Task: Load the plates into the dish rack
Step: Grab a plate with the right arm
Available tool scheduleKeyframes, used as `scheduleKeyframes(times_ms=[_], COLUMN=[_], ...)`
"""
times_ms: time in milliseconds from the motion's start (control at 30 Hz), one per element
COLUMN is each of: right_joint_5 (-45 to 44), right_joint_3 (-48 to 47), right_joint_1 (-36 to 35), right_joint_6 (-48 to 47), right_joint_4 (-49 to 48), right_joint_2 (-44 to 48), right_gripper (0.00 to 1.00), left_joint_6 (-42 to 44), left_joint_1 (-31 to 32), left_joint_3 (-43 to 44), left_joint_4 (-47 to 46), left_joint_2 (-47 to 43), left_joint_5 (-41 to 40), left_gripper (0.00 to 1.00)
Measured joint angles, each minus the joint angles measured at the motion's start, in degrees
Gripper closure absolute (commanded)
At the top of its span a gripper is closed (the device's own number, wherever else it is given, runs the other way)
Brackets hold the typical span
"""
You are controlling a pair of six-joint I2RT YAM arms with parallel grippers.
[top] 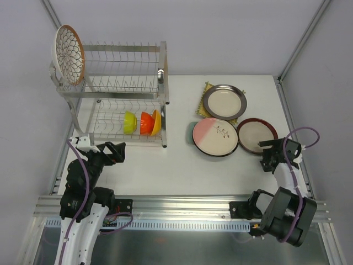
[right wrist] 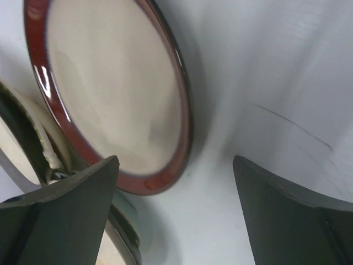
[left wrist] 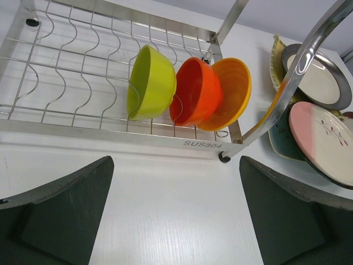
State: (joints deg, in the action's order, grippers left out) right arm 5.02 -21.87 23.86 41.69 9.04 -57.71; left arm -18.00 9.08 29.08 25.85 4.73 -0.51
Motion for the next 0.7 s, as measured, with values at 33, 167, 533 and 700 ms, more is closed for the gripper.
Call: scheduleKeyframes(times_ms=[33, 167, 533, 700], right_joint_5=[0.1, 0.2, 0.3, 0.4], right_joint_3=[0.0, -0.1, -0.8, -0.9], right_joint_1=[0.0, 0.0, 0.3, 0.6], right_joint_6=[0.6, 2.9, 6.5, 7.2], right_joint_4=[-1.7, -8.3, -17.6, -18.2], right_joint_2=[-1.2, -5.2, -13.8, -16.1], right_gripper=[0.11, 0.18, 0.50, 0.78], left_joint_6=[0.0, 0.0, 0.0, 0.0], left_joint_1=[0.0, 0.0, 0.0, 0.0], left_joint_3=[0.0, 0.0, 0.0, 0.0], left_joint_4=[0.0, 0.0, -0.1, -0.3], left_joint_2=[0.0, 0.0, 0.5, 2.2], left_joint_5=[0.0, 0.0, 0.0, 1.7], left_gripper=[0.01, 0.01, 0.01, 0.01])
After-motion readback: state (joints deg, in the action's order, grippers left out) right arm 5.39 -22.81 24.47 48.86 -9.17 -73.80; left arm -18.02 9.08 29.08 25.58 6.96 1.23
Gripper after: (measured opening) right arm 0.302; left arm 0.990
